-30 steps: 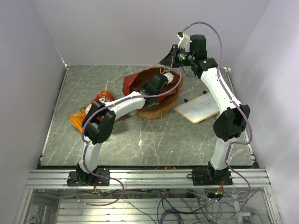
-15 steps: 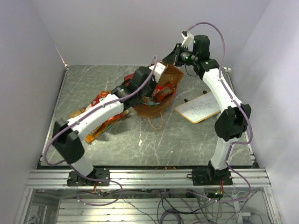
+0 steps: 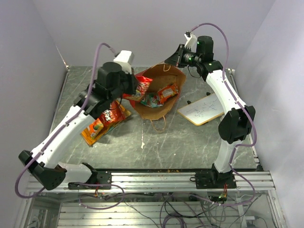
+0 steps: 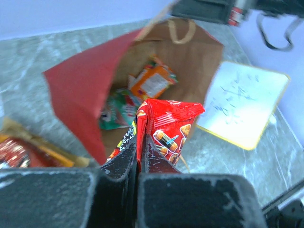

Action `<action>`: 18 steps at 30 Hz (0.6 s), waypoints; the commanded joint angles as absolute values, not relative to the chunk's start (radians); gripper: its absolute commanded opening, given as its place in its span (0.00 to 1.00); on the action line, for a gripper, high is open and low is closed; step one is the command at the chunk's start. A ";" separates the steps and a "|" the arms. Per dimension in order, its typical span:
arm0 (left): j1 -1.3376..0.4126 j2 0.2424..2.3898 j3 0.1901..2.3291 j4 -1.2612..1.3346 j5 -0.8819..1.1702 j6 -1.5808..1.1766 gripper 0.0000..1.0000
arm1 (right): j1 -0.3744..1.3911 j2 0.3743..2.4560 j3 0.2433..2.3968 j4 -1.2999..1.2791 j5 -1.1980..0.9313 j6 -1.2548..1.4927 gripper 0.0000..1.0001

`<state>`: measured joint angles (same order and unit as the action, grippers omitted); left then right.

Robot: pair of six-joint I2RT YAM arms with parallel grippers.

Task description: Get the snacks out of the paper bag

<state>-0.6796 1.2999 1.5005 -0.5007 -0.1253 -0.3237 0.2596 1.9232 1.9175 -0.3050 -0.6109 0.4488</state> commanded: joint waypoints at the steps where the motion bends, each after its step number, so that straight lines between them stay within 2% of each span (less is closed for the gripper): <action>1: -0.585 1.259 1.562 -0.659 -0.280 -0.458 0.07 | 0.247 1.909 1.915 -0.302 -0.615 0.452 0.00; 5: -0.481 1.340 1.708 -1.020 -0.533 -0.598 0.07 | 0.247 1.895 1.897 -0.302 -0.608 0.446 0.00; 8: -0.369 1.402 1.745 -1.194 -0.556 -0.670 0.07 | 0.247 1.890 1.891 -0.304 -0.601 0.439 0.00; 14: -0.072 1.364 1.563 -1.199 -0.411 -0.714 0.07 | 0.247 1.876 1.882 -0.314 -0.589 0.421 0.00; 18: 0.062 1.366 1.483 -1.167 -0.378 -0.751 0.07 | 0.247 1.862 1.870 -0.322 -0.579 0.406 0.00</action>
